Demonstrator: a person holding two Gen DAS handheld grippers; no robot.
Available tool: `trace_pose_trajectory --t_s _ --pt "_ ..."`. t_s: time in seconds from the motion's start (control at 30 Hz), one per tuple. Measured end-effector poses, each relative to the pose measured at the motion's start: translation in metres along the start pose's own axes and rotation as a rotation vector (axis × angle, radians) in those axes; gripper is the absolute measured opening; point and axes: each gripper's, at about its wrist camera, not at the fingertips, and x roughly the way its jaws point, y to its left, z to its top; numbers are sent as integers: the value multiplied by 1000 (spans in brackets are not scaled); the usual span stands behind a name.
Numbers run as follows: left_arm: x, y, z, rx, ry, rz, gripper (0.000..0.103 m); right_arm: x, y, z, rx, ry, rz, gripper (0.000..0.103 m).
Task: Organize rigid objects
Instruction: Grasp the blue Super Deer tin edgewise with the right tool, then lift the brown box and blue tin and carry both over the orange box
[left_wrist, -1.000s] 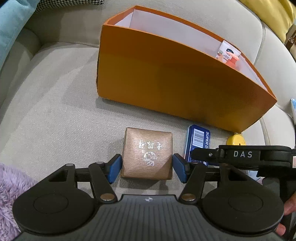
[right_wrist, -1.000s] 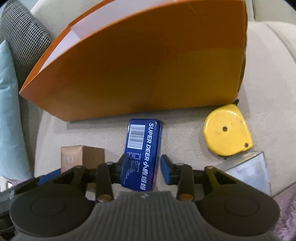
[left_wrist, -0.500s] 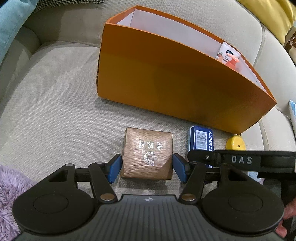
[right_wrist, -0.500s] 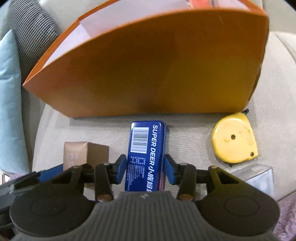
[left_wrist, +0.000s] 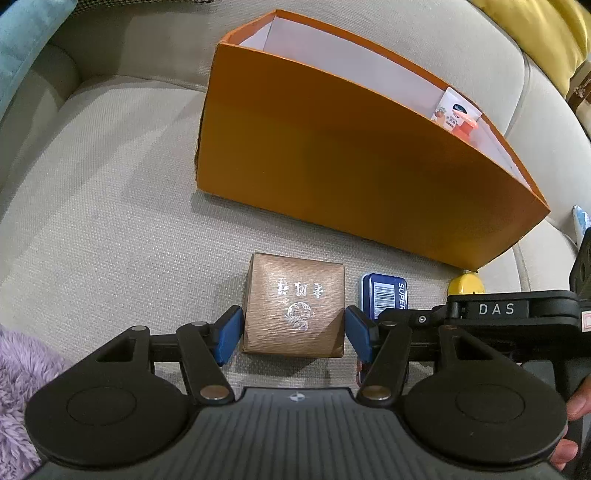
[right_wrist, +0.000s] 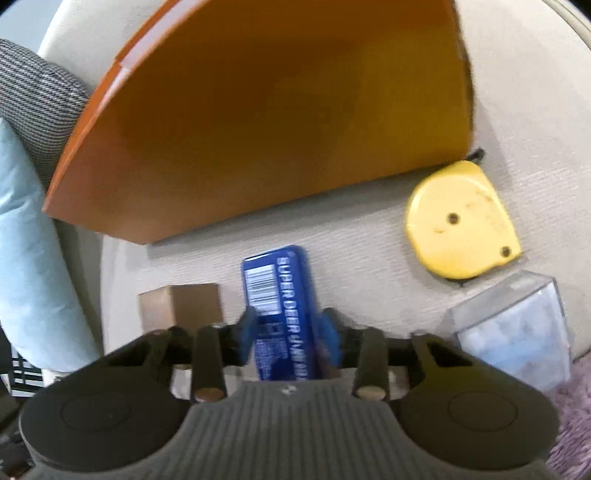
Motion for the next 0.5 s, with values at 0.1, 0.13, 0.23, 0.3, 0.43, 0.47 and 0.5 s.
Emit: trace_pose_trajectory --t_s 0.1,0.13,0.23,0.3,0.43,0.47,0.5 --pt "0 0 0 2 1 1 69 2 2 -4 -31 -15 -2 39" --pt "0 0 0 2 1 2 69 2 4 -5 -36 -19 -8 39" --pt "0 0 0 5 1 0 69 -3 14 -7 -76 -30 -41 33" --pt "0 1 0 2 2 -3 69 -8 22 -9 -108 -47 -49 25" --pt "-1 1 1 3 0 -2 69 -13 50 -18 -216 -77 -74 17" --pt "-1 1 0 4 0 -2 69 -13 55 -21 -240 -77 -80 16" --pt "-1 1 0 5 -1 -2 69 -12 59 -23 -257 -78 -83 16"
